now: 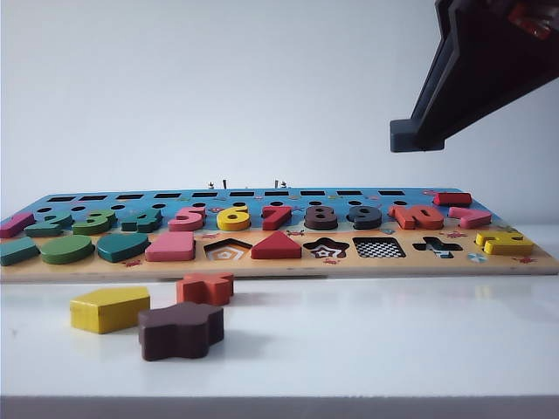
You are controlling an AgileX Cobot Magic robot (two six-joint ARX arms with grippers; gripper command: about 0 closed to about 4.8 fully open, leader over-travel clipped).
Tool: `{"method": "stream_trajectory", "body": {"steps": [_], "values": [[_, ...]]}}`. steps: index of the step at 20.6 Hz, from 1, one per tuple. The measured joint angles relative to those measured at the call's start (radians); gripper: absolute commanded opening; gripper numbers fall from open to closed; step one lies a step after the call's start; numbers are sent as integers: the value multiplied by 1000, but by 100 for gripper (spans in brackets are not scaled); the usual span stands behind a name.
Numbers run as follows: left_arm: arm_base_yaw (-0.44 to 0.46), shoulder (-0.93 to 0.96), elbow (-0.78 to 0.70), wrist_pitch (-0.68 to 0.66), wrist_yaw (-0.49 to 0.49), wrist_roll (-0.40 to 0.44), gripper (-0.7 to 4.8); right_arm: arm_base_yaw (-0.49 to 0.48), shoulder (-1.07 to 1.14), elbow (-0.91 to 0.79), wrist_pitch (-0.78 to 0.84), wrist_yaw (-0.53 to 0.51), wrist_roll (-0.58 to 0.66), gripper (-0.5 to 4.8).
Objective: Insert the cube into the slot.
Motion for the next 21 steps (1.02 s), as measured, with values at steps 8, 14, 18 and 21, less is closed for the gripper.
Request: {"method": "stream_trajectory", "body": {"steps": [8, 14, 18, 21], "values": [[0, 1, 0, 105, 0, 0, 17, -57, 79, 0, 71, -171, -69, 144], [0, 1, 0, 106, 0, 0, 17, -58, 127, 0, 104, -169, -123, 143], [0, 0, 0, 106, 0, 0, 17, -60, 158, 0, 112, -158, -148, 143], [0, 0, 0, 106, 0, 0, 17, -67, 177, 0, 111, -138, -172, 142]]}}
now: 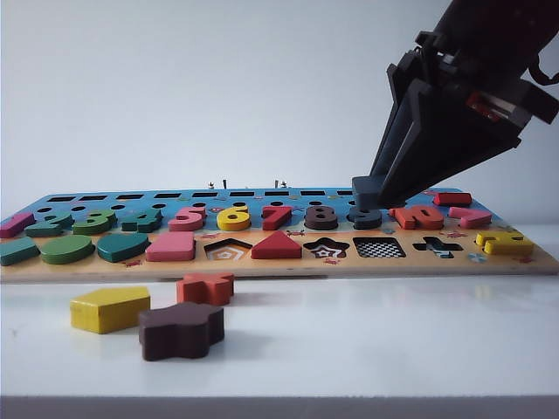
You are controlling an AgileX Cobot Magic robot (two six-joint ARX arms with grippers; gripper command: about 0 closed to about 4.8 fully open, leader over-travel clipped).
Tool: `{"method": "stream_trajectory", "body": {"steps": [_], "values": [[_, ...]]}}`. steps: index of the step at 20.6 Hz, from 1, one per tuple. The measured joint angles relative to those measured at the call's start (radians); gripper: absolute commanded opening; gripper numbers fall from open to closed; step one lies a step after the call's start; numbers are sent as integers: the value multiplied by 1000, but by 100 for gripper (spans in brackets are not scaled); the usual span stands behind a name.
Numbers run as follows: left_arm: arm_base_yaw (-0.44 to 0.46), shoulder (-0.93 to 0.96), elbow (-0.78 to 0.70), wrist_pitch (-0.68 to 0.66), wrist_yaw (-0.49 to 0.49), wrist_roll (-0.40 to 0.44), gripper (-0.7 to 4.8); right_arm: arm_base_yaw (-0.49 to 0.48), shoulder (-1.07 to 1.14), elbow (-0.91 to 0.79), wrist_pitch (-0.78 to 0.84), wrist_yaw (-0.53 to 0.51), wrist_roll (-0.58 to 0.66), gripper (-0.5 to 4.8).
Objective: Insert the cube into the slot.
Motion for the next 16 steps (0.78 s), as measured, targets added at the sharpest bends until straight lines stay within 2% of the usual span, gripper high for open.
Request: {"method": "stream_trajectory", "body": {"steps": [5, 16], "values": [[0, 0, 0, 1, 0, 0, 17, -6, 19, 0, 6, 29, -38, 92], [0, 0, 0, 1, 0, 0, 17, -6, 56, 0, 29, 51, -47, 90]]}}
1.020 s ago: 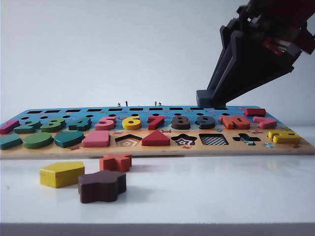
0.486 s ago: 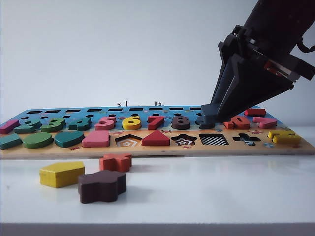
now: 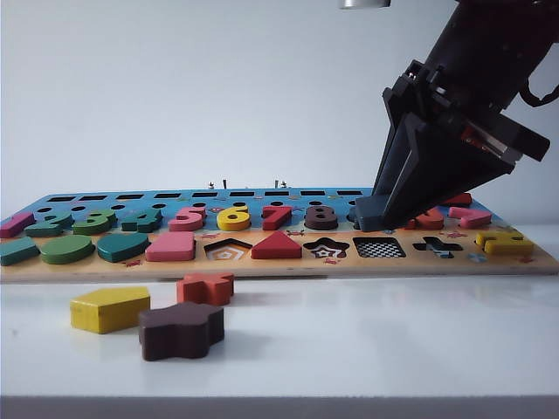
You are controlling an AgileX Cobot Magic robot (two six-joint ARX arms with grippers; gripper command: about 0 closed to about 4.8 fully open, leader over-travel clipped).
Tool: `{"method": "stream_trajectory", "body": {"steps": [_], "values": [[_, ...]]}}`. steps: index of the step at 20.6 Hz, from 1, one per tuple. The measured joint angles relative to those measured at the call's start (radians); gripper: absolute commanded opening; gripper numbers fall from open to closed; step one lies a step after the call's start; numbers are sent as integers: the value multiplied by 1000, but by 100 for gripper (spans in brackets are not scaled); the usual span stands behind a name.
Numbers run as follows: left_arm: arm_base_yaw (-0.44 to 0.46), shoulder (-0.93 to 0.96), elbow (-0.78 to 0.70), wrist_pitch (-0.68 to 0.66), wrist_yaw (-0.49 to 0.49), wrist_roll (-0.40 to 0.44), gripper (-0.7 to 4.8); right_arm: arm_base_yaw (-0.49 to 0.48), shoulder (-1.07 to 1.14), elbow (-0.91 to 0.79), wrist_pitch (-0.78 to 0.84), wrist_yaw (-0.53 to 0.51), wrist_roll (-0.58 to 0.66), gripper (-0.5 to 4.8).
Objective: Insert the cube into the slot.
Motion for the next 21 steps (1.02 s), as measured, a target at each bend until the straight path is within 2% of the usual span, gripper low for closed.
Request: {"method": "stream_trajectory", "body": {"steps": [5, 9, 21], "values": [[0, 0, 0, 0, 0, 0, 17, 0, 11, 0, 15, 3, 0, 95], [0, 0, 0, 0, 0, 0, 17, -12, 23, 0, 19, 3, 0, 127], [0, 0, 0, 0, 0, 0, 17, -23, 38, 0, 19, 2, 0, 131]]}}
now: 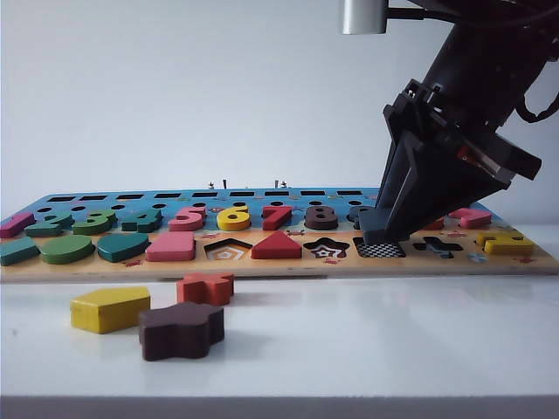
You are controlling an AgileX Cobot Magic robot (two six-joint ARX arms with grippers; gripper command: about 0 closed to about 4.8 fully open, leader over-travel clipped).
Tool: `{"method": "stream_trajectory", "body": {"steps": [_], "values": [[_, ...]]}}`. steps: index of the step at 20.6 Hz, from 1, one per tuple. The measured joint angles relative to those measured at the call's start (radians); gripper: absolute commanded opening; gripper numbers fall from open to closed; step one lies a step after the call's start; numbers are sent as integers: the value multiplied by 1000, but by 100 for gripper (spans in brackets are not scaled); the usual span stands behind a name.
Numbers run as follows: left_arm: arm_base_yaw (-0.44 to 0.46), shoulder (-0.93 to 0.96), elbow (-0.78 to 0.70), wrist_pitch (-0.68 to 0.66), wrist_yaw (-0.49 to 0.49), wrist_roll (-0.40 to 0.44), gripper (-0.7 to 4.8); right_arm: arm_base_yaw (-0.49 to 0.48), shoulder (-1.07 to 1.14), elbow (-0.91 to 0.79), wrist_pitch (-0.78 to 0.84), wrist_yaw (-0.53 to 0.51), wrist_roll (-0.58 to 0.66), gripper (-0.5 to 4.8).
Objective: Insert the cube into the slot.
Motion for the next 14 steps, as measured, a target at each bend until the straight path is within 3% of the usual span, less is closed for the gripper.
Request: {"method": "stream_trajectory", "body": {"steps": [14], "values": [[0, 0, 0, 0, 0, 0, 17, 0, 3, 0, 1, -19, 1, 136]]}}
